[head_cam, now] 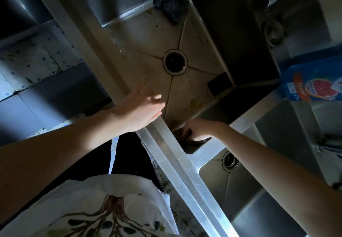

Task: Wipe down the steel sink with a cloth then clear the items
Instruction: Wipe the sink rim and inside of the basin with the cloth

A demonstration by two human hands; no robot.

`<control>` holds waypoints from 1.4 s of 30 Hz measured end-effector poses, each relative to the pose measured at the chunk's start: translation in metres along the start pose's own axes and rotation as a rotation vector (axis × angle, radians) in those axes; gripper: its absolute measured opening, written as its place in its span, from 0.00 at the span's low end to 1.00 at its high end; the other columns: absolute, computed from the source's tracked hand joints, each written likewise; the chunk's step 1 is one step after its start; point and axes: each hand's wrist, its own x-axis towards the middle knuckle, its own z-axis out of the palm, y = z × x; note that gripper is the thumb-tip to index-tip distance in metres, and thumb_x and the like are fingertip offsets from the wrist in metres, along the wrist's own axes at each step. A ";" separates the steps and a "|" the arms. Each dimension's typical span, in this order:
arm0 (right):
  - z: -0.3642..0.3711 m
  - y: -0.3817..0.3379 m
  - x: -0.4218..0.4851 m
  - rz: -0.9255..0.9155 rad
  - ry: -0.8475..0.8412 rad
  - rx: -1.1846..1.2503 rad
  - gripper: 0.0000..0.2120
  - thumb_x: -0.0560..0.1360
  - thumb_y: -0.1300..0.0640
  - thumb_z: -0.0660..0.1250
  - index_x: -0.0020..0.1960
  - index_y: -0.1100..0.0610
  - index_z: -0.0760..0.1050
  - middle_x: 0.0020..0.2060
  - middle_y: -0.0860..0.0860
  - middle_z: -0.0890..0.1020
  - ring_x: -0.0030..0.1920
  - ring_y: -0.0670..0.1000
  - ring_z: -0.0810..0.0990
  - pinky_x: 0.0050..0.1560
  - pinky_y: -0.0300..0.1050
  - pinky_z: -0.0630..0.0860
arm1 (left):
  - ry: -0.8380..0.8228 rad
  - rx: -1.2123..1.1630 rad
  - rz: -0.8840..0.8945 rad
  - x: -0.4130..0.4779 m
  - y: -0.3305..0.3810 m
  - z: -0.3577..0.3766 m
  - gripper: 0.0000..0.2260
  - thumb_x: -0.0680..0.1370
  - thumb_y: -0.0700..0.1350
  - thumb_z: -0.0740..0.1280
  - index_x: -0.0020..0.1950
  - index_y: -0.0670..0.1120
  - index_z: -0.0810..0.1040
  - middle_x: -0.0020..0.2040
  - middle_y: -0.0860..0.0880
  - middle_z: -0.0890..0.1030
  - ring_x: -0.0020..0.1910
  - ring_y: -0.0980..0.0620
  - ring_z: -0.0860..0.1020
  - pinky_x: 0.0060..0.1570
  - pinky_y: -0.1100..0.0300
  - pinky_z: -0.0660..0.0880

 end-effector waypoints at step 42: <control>0.018 -0.020 -0.020 0.170 0.381 0.235 0.12 0.75 0.65 0.60 0.55 0.57 0.77 0.48 0.55 0.81 0.51 0.58 0.79 0.43 0.44 0.72 | -0.068 0.011 -0.014 0.000 -0.051 -0.014 0.09 0.74 0.46 0.68 0.52 0.44 0.78 0.52 0.44 0.78 0.47 0.43 0.79 0.54 0.43 0.73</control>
